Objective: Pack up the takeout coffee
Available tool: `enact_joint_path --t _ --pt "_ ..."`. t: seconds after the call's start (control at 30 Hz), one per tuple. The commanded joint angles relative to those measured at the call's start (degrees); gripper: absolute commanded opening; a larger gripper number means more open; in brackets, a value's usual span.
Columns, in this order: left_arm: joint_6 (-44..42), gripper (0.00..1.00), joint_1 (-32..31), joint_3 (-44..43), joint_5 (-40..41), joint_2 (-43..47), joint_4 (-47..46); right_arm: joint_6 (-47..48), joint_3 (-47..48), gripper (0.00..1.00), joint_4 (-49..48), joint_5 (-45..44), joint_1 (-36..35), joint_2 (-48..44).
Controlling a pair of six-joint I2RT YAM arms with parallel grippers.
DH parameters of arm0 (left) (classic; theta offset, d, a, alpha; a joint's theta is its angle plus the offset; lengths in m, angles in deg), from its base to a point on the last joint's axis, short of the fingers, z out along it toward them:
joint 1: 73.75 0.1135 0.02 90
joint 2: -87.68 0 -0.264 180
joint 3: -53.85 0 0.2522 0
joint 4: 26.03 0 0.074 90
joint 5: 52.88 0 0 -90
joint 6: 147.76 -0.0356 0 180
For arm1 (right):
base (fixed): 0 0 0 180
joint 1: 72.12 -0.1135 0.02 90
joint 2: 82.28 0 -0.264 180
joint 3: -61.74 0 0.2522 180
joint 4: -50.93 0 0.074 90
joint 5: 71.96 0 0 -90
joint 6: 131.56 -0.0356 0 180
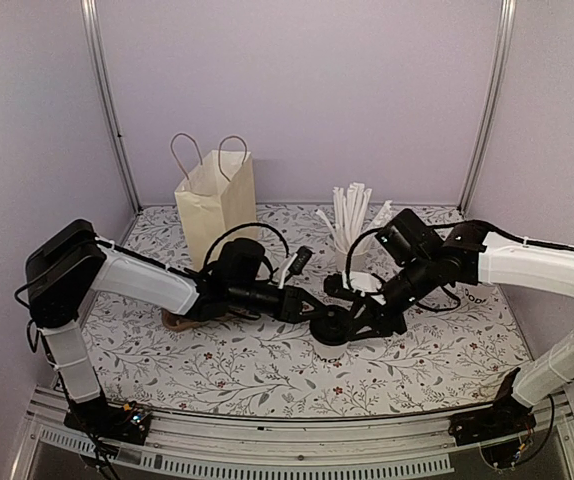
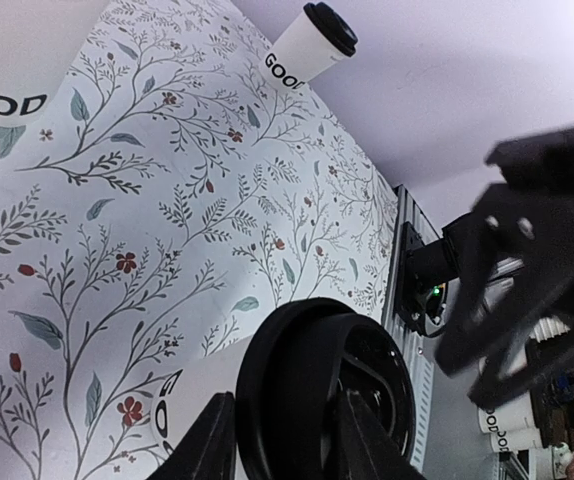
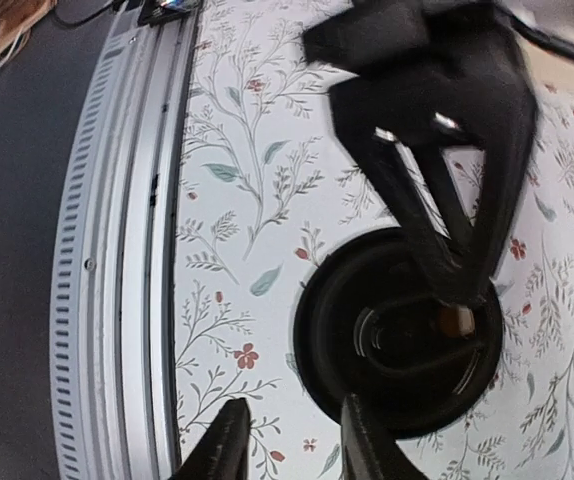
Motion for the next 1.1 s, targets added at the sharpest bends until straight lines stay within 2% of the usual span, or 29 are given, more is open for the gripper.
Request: enact_joint_path --t 0.0,0.27,0.67,0.8,0.97,1.07 --pt "-0.79 0.34 -1.25 2.32 2.49 -5.5 13.25 7.26 -1.97 0.29 -0.61 -10.74 -7.12 -0.78" --pt "-0.7 0.34 -1.26 2.55 2.0 -6.11 12.87 9.02 -0.59 0.26 -2.82 -18.9 -12.15 3.14" --pt "-1.12 0.34 -1.16 2.91 1.18 -6.66 12.48 8.67 -1.12 0.28 -4.44 -25.34 -13.3 5.21" --pt "-1.21 0.33 -1.16 2.86 0.81 -7.26 12.39 8.85 -4.08 0.28 -5.39 -27.78 -13.91 7.54" --pt "-1.13 0.32 -1.08 3.49 0.46 -7.46 12.08 10.3 -12.43 0.26 -10.04 -29.04 -14.24 9.82" --pt "-1.12 0.32 -1.02 3.61 0.42 -7.26 12.12 10.47 -14.94 0.25 -11.01 -27.51 -14.15 9.41"
